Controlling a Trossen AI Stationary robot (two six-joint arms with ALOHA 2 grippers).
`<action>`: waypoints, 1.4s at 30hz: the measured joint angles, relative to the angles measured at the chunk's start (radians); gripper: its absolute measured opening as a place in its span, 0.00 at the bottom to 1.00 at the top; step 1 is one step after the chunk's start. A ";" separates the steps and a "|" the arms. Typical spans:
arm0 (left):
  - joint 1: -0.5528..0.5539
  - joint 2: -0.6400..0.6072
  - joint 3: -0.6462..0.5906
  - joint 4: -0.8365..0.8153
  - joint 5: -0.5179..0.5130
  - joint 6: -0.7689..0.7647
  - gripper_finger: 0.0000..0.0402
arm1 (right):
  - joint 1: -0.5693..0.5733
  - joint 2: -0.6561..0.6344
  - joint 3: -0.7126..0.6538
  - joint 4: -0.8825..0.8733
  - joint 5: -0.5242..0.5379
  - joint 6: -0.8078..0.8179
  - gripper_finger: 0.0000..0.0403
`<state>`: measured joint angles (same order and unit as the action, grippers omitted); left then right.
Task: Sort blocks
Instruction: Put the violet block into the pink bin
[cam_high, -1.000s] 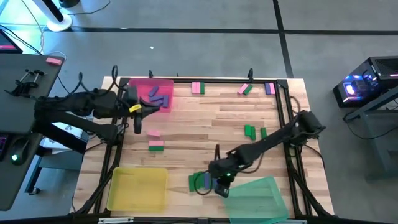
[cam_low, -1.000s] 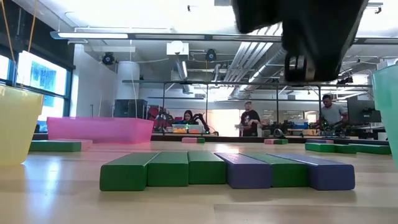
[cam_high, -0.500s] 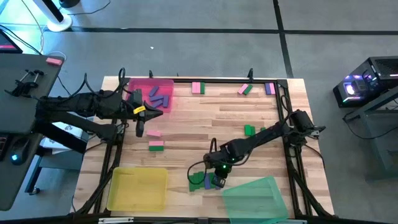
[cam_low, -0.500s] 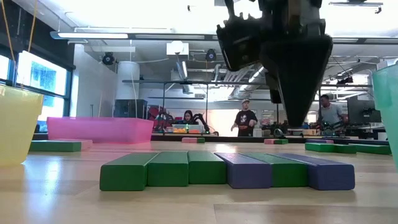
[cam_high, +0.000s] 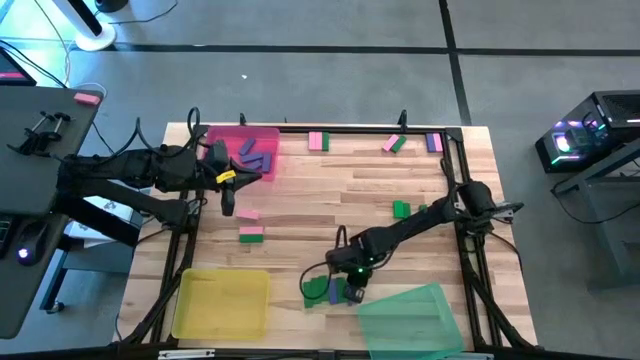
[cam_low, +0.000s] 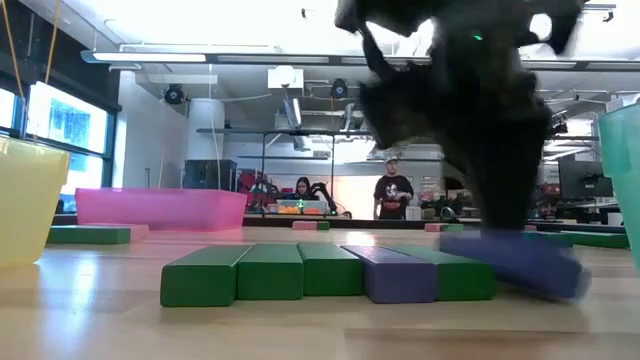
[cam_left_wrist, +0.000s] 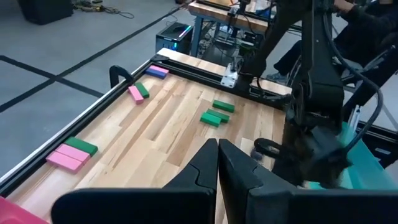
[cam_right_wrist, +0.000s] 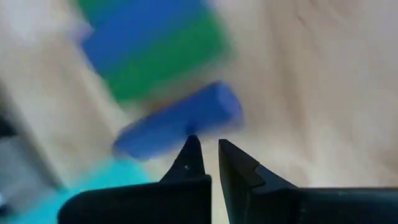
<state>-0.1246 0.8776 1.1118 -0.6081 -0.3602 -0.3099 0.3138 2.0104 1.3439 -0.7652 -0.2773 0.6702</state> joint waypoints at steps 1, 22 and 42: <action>0.000 0.000 0.000 0.000 -0.003 0.000 0.00 | -0.009 -0.001 -0.005 -0.063 0.022 -0.015 0.00; 0.000 0.023 0.000 -0.001 -0.033 -0.028 0.00 | -0.150 -0.240 -0.005 -0.279 0.153 0.081 0.00; 0.000 0.046 0.000 -0.001 -0.045 -0.028 0.00 | 0.066 -0.186 -0.005 -0.131 0.251 0.489 0.22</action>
<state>-0.1246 0.9236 1.1118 -0.6095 -0.4049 -0.3378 0.3798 1.8245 1.3388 -0.8965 -0.0261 1.1593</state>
